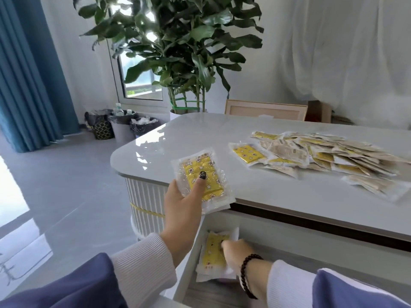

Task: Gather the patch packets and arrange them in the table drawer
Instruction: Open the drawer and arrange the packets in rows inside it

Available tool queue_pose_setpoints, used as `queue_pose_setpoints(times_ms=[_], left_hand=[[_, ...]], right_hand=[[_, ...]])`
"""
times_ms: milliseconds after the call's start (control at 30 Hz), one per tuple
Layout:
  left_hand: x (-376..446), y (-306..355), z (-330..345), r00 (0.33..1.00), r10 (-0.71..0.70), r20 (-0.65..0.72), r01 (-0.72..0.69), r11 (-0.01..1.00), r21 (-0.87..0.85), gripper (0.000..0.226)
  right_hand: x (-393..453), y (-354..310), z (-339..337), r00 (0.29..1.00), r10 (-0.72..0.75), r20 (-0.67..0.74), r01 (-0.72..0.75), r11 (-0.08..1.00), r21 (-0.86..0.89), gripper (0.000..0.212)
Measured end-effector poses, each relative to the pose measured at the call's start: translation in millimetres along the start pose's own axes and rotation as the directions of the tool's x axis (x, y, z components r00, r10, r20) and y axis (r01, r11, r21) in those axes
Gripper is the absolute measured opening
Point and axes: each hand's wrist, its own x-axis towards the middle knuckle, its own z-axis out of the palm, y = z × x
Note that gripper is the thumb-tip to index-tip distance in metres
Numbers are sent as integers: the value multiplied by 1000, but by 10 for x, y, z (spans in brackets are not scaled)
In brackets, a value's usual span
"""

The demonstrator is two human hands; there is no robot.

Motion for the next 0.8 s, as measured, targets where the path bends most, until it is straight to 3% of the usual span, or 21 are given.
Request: queue_pose_setpoints(times_ms=[100, 167, 367, 500, 633, 700, 767, 800], left_hand=[[-13, 6, -2, 1000, -2, 4, 2, 1000, 9, 29], [-13, 1, 1, 1000, 5, 12, -5, 1000, 24, 30], [-54, -5, 28, 995, 46, 87, -52, 996, 74, 18], [-59, -14, 24, 990, 37, 135, -52, 992, 114, 25], [-64, -12, 17, 988, 24, 152, -41, 993, 110, 28], [-58, -15, -2, 985, 22, 171, -41, 993, 110, 20], [-76, -2, -11, 977, 13, 215, -39, 992, 119, 18], [-88, 4, -13, 969, 13, 245, -45, 991, 127, 19]], right_hand=[[1, -15, 13, 993, 36, 113, -30, 998, -58, 11], [-17, -26, -57, 987, 36, 155, -30, 999, -44, 25], [-10, 56, -144, 985, -56, 164, 40, 994, 99, 24], [14, 91, -168, 981, -169, 95, 186, 959, -213, 56], [-123, -6, -419, 983, -115, 142, 161, 911, -379, 35], [-212, -49, -601, 979, -98, 178, 171, 872, -458, 37], [-347, -73, -825, 959, -199, 201, 266, 873, -408, 32], [-430, -75, -935, 942, -276, 189, 321, 906, -276, 29]])
